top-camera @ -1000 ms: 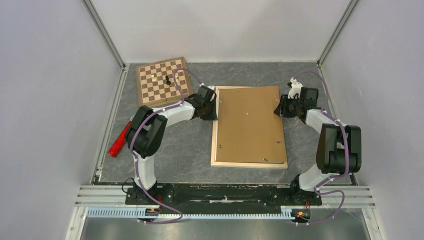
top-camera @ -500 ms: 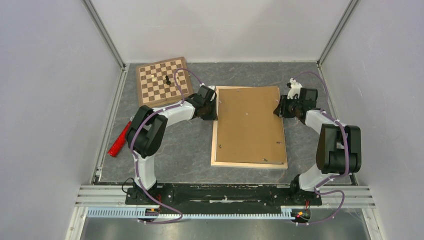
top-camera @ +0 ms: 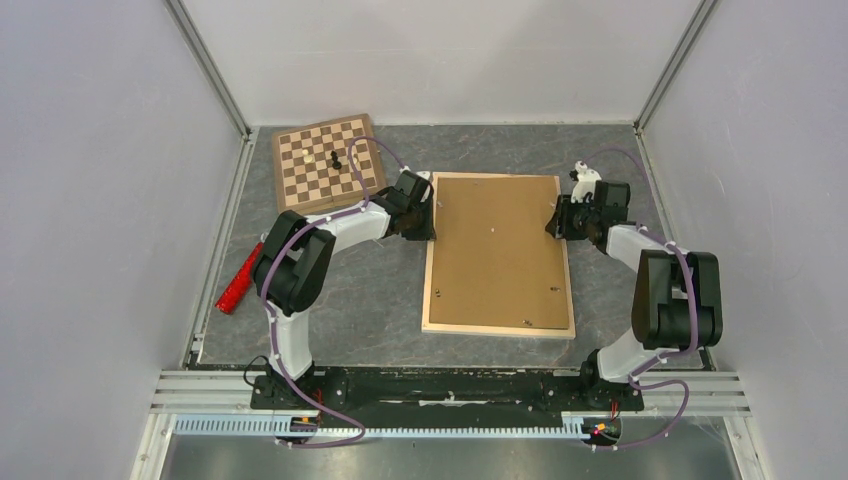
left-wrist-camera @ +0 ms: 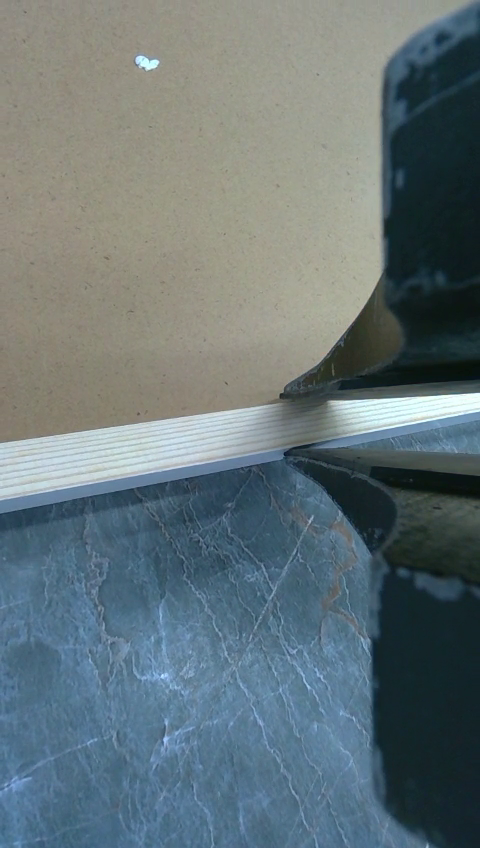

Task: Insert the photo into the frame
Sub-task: Adjust the photo frame item on the photo frame.

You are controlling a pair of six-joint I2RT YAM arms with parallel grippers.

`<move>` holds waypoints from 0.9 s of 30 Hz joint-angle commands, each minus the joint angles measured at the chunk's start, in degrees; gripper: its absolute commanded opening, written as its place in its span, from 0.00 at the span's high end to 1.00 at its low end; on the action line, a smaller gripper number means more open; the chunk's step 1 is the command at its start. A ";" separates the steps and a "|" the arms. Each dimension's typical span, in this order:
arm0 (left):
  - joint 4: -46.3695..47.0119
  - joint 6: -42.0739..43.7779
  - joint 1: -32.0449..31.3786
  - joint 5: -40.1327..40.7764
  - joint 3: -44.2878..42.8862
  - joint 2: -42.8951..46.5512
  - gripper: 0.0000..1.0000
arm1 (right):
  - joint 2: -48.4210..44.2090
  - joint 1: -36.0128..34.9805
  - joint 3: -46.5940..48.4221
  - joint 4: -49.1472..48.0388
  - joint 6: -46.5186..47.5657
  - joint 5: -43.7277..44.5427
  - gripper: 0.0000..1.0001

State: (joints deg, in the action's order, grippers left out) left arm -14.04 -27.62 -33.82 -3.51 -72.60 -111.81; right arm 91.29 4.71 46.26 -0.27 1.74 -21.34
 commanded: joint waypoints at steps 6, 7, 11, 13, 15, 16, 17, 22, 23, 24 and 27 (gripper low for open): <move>-0.20 1.78 -0.98 -3.53 -0.79 -2.01 0.85 | -2.53 -1.46 -1.86 -2.52 2.43 2.55 0.58; -0.19 1.80 -0.98 -3.56 -0.79 -1.93 0.85 | -2.59 -1.46 -1.88 -2.69 2.47 2.57 0.58; -0.20 1.73 -0.98 -3.53 -0.79 -2.03 0.86 | -2.63 -1.79 -1.61 -2.54 2.72 3.11 0.55; -0.28 1.76 -0.98 -3.55 -0.79 -2.03 0.86 | -2.82 -2.06 -1.61 -2.29 3.07 3.75 0.52; -0.28 1.75 -0.98 -3.53 -0.80 -2.08 0.86 | -3.03 -2.25 -1.75 -2.27 3.27 4.29 0.49; -0.29 1.77 -0.98 -3.53 -0.79 -2.10 0.86 | -3.16 -2.33 -1.79 -2.28 3.27 4.38 0.48; -0.28 1.72 -0.98 -3.53 -0.79 -2.09 0.86 | -3.17 -2.34 -1.79 -2.28 3.27 4.40 0.47; -0.28 1.78 -0.98 -3.59 -0.79 -2.14 0.86 | -3.40 -2.60 -1.55 -2.03 3.49 5.00 0.44; -0.28 1.81 -0.98 -3.54 -0.79 -2.11 0.86 | -3.53 -2.60 -1.40 -2.01 3.59 5.16 0.43; -0.28 1.78 -0.98 -3.52 -0.78 -2.11 0.86 | -3.78 -2.60 -1.28 -2.09 3.70 5.25 0.43; -0.26 1.86 -0.99 -3.50 -0.79 -2.18 0.86 | -4.27 -2.77 -0.37 -1.69 4.13 5.42 0.41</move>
State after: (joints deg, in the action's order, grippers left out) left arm -13.61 -27.64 -33.82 -4.49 -72.71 -112.03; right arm 89.36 2.35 44.49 -0.82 4.60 -16.97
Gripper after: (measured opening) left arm 0.258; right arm 0.581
